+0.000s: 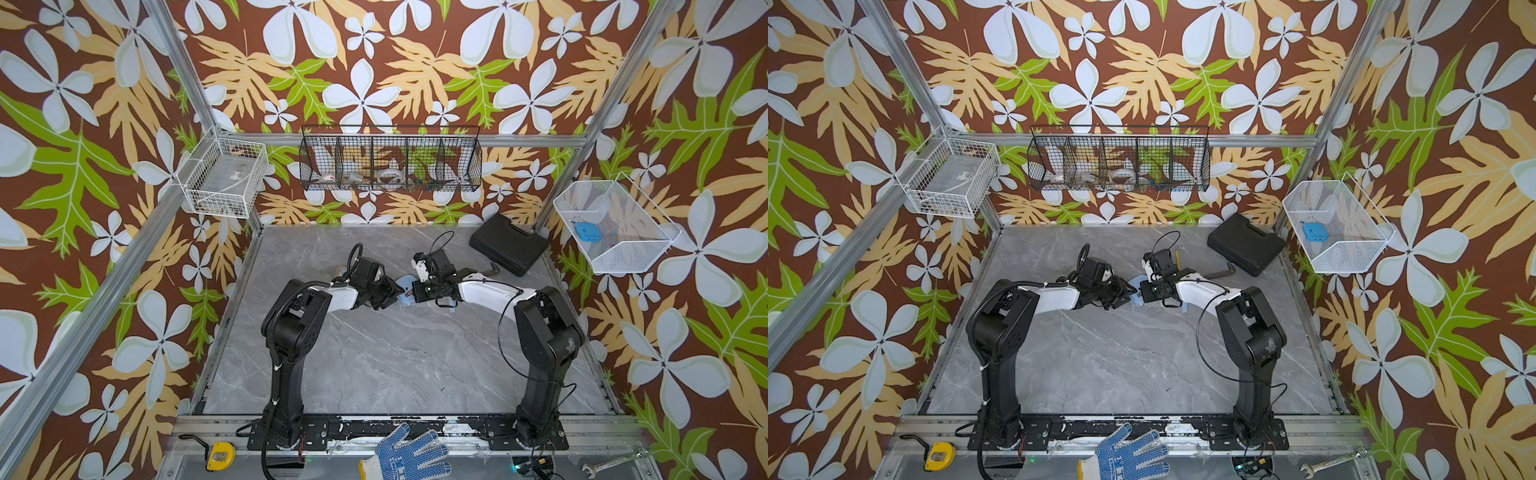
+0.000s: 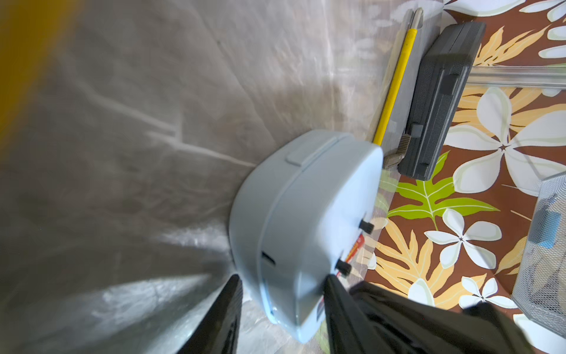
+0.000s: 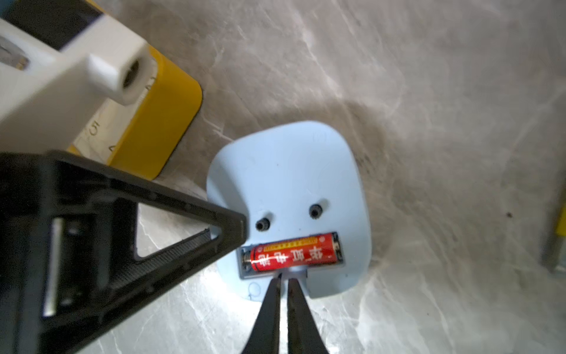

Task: Insert the battery into the alarm
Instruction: Install the battery in the alarm.

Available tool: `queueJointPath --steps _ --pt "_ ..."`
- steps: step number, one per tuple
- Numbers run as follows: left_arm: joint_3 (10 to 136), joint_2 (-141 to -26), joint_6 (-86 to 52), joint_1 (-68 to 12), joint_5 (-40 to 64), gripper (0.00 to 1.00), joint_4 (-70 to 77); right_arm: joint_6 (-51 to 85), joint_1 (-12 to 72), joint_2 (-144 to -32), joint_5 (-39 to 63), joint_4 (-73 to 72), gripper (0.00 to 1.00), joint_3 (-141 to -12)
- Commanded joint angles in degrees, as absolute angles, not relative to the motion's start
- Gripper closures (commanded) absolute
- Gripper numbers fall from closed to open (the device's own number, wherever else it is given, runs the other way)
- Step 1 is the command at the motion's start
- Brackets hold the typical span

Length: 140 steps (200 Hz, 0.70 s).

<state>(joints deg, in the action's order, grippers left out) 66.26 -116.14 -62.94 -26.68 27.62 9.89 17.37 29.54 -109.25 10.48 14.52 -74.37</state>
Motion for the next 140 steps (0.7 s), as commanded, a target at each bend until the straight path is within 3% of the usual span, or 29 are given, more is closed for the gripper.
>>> queueJointPath --steps 1,140 --pt "65.98 -115.59 -63.02 -26.63 27.62 0.55 9.85 14.68 29.45 -108.71 9.58 16.89 0.89 -75.78" --pt "66.19 -115.69 -63.11 -26.63 27.57 0.55 9.67 13.72 29.04 -116.15 5.52 17.82 0.92 -79.23"
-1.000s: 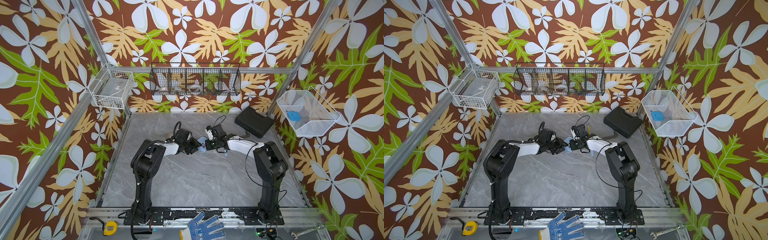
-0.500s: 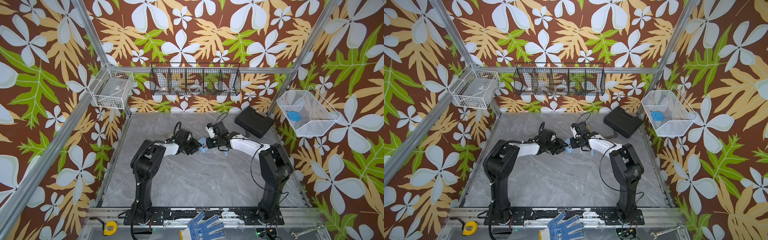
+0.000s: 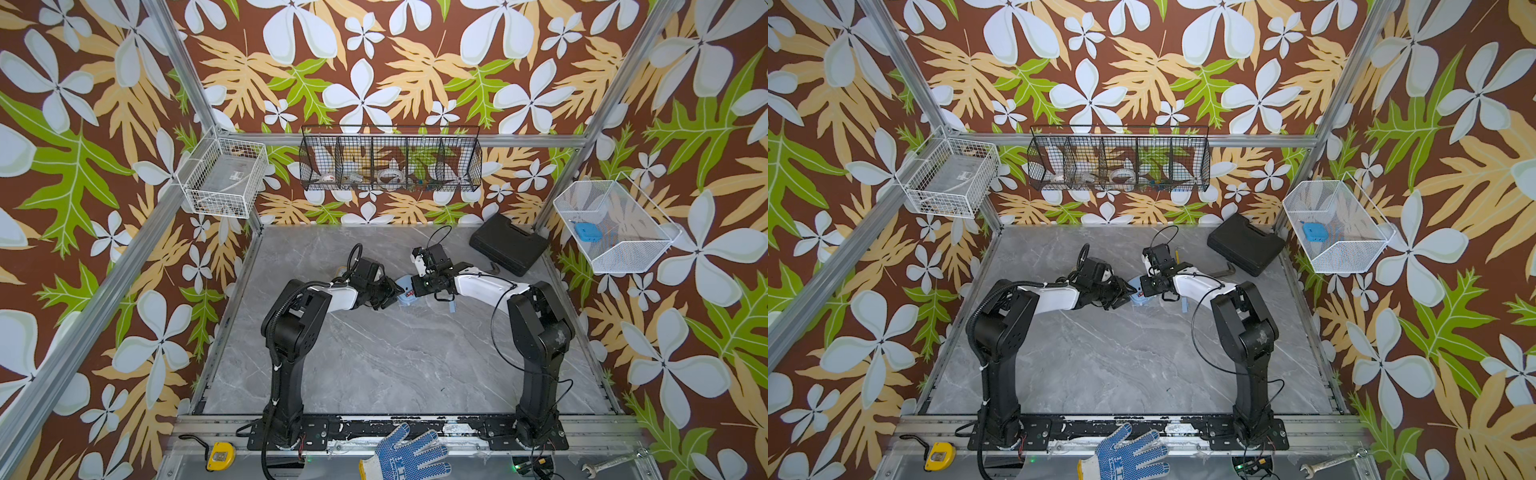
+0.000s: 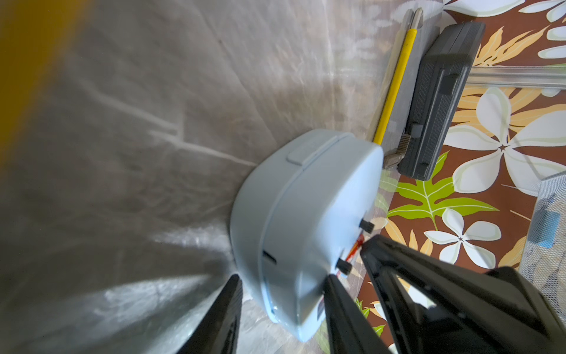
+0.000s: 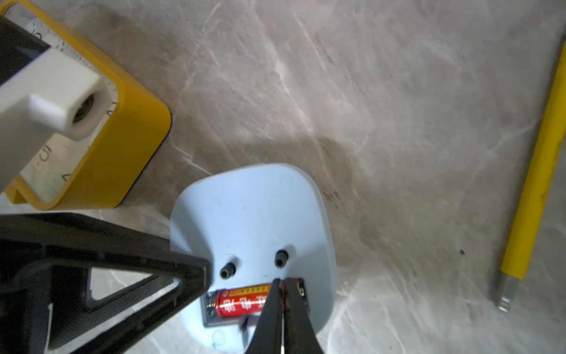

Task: Insert the battery into the alarm
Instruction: Install the battery in the alarm.

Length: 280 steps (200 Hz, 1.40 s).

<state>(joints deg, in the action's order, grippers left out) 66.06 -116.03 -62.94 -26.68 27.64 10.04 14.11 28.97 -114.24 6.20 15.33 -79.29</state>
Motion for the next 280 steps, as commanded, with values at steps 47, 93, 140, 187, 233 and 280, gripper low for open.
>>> queueJointPath --steps 47,93,140,187,233,280 --pt "66.06 -115.68 -63.18 -26.63 27.49 0.55 9.67 13.3 29.14 -115.83 6.14 17.59 0.96 -74.43" --pt "65.49 -115.44 -63.41 -26.54 27.32 0.55 10.02 13.27 29.16 -113.68 8.14 14.95 0.98 -67.7" --pt "65.31 -115.34 -63.47 -26.54 27.38 0.55 10.24 15.87 29.17 -112.85 10.9 9.74 0.98 -62.01" --pt "65.23 -115.3 -63.54 -26.54 27.42 0.55 10.38 17.22 28.84 -112.5 12.78 6.97 0.97 -62.09" --pt "65.31 -115.32 -63.48 -26.54 27.52 0.55 10.49 17.63 28.14 -107.48 12.65 7.65 0.84 -67.87" --pt "65.24 -115.21 -63.37 -26.54 27.49 0.55 10.63 17.14 27.97 -105.56 12.0 9.79 0.72 -72.92"
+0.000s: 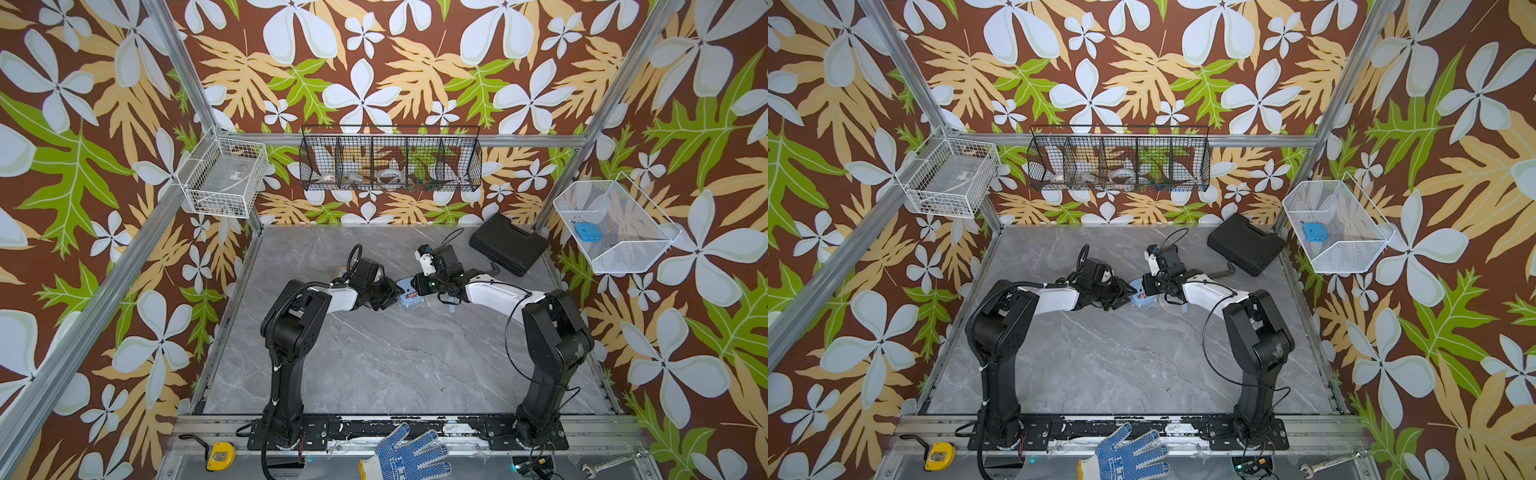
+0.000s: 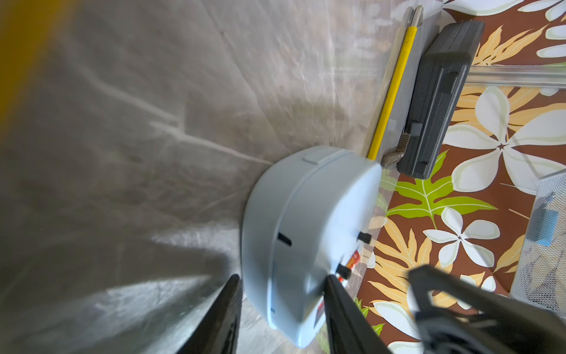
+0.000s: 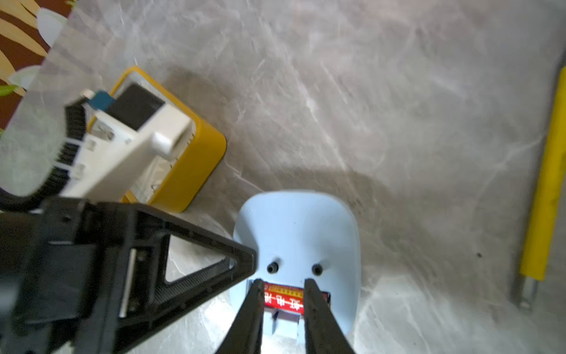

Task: Insert the battery into the alarm
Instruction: Install the battery in the alarm.

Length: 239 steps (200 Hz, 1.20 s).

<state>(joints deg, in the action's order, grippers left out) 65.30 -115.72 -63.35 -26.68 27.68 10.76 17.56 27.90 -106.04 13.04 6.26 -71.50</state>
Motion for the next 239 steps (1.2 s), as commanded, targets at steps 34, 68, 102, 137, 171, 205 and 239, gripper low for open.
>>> queueJointPath --steps 34,68,102,137,171,205,239 --pt "65.38 -115.35 -63.45 -26.54 27.6 0.55 10.64 15.48 27.96 -107.11 7.56 15.0 0.72 -74.08" --pt "65.33 -115.48 -63.51 -26.54 27.63 0.55 10.65 15.38 28.13 -107.07 4.69 16.58 0.72 -72.92" --pt "65.37 -115.57 -63.62 -26.54 27.63 0.55 10.67 14.73 28.15 -107.57 4.97 16.78 0.73 -72.59" --pt "65.48 -115.59 -63.63 -26.54 27.67 0.55 10.63 14.28 28.21 -108.98 6.05 16.69 0.74 -73.2" --pt "65.58 -115.77 -63.6 -26.54 27.7 0.55 10.42 13.98 28.56 -109.68 6.84 16.26 0.74 -73.9" --pt "65.75 -115.88 -63.6 -26.54 27.74 0.55 10.28 14.05 28.88 -108.69 6.14 14.78 0.74 -73.65" --pt "65.81 -115.94 -63.63 -26.54 27.75 0.55 10.28 14.24 28.89 -106.59 3.55 13.32 0.71 -73.03"
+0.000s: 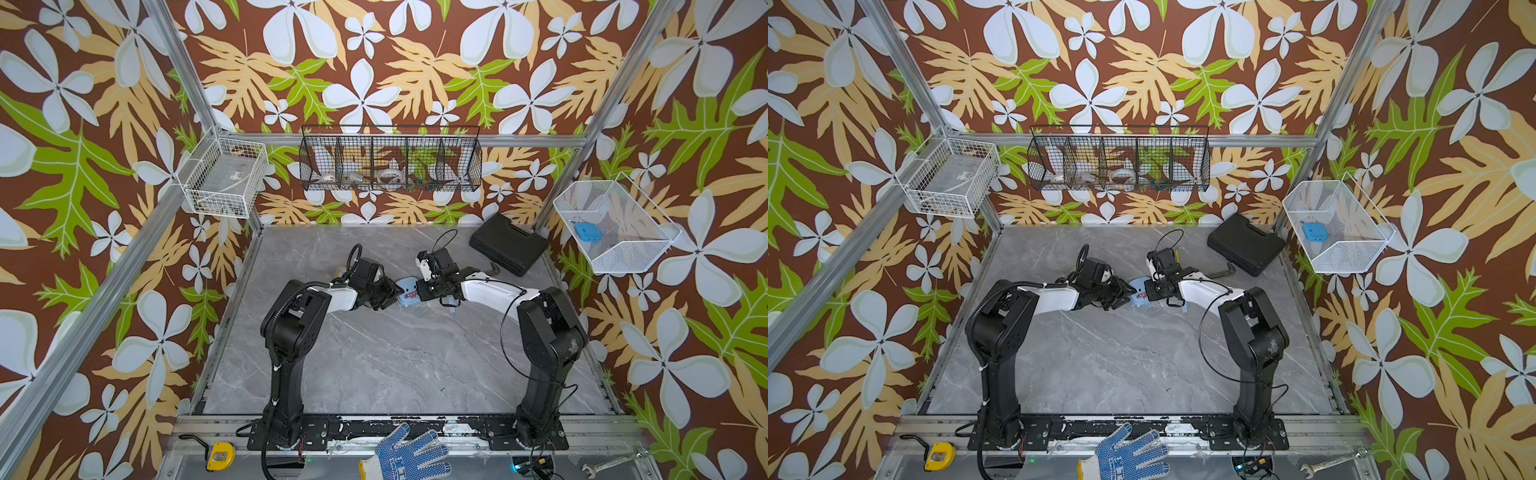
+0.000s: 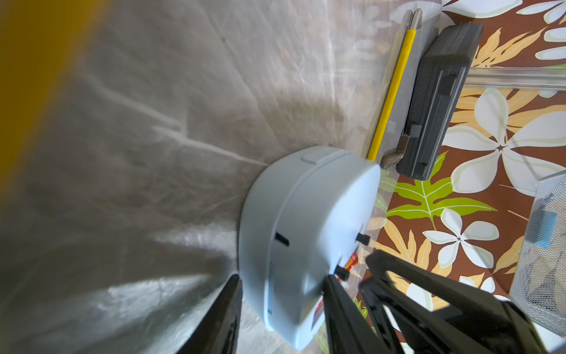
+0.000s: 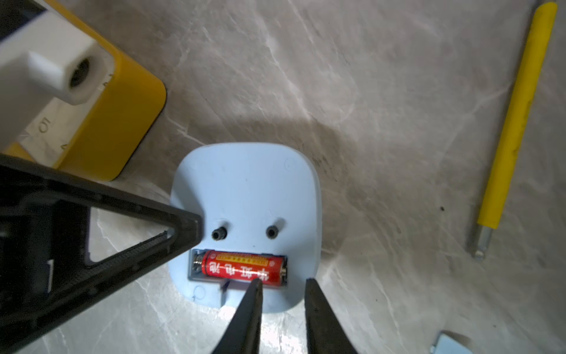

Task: Insert the battery into the alarm
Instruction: Install the battery in the alarm.

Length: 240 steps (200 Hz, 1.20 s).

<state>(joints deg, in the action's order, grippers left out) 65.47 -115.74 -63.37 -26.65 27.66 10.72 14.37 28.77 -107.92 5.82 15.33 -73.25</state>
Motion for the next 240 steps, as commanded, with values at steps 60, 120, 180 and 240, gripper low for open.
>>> queueJointPath --steps 60,120,180,240 --pt "65.66 -116.13 -63.73 -26.54 27.8 0.55 10.28 14.76 29.03 -109.04 6.76 13.79 0.73 -74.01" --pt "65.65 -116.37 -63.89 -26.54 28.11 0.55 10.5 14.94 29.46 -110.62 8.4 14.33 0.78 -74.15" --pt "65.69 -116.55 -63.97 -26.54 28.26 0.55 10.63 15.53 29.48 -111.24 8.59 14.97 0.8 -73.96" --pt "66.06 -117.07 -64.07 -26.54 28.73 0.55 10.53 16.61 29.44 -114.72 15.67 17.38 0.86 -75.28"
